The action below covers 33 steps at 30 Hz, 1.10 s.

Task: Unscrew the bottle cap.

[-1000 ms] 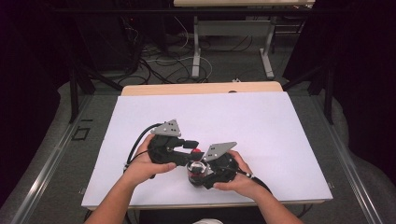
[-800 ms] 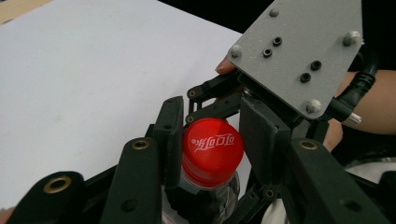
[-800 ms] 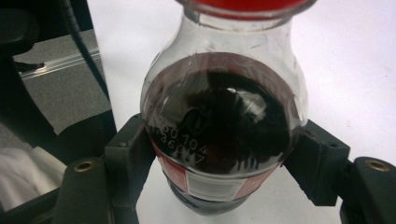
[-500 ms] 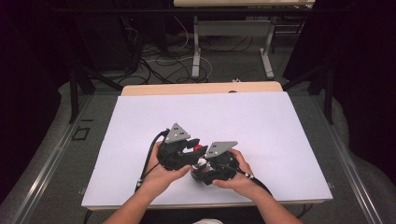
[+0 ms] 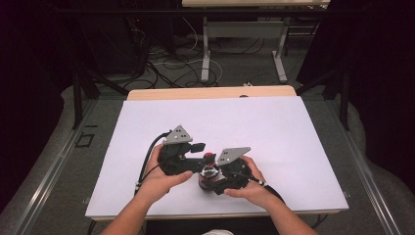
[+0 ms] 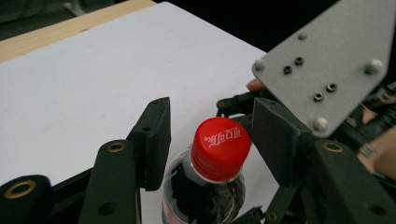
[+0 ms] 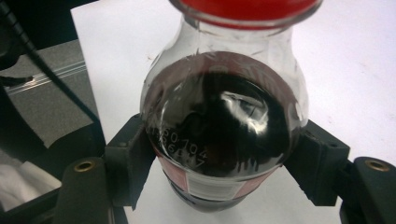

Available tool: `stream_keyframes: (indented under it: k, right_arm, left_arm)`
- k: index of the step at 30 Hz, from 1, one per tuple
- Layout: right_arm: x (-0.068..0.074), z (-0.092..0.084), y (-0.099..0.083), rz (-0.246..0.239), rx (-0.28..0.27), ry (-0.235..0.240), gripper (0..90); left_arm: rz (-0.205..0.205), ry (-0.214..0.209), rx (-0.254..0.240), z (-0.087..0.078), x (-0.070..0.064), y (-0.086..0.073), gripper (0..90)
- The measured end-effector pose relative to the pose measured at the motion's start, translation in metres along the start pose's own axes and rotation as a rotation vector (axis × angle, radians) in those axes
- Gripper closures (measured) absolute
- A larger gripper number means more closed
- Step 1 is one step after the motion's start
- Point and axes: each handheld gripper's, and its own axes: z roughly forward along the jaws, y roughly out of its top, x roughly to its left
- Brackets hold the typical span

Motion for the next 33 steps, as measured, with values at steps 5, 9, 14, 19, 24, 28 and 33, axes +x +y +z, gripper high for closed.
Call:
stream_keyframes:
  k: [5,9,14,19,24,28,33]
  right_arm:
    - [0.002,0.0,0.001,-0.029,0.008,0.02,29.7]
    - [0.005,0.001,0.001,-0.042,-0.003,0.026,29.7]
    - [0.006,0.001,0.001,-0.05,0.011,0.04,29.7]
    - [0.004,0.002,0.0,-0.05,0.005,0.003,29.7]
    - [0.003,0.001,0.001,-0.011,-0.005,-0.063,29.8]
    - [0.002,0.001,0.0,-0.004,0.003,-0.084,29.7]
    - [-0.001,0.001,-0.001,0.01,0.017,-0.062,29.8]
  left_arm:
    - [0.101,-0.138,0.074,-0.001,0.012,0.002,49.4]
    - [0.135,-0.219,0.106,0.004,0.018,0.001,50.9]
    - [0.13,-0.227,0.107,0.008,0.019,-0.002,60.1]
    - [0.072,-0.132,0.064,0.008,0.014,-0.006,61.1]
    - [-0.013,0.058,-0.019,0.012,-0.005,-0.011,61.3]
    - [-0.06,0.15,-0.043,0.017,-0.015,-0.014,61.3]
    - [-0.055,0.132,-0.027,0.019,-0.013,-0.012,57.1]
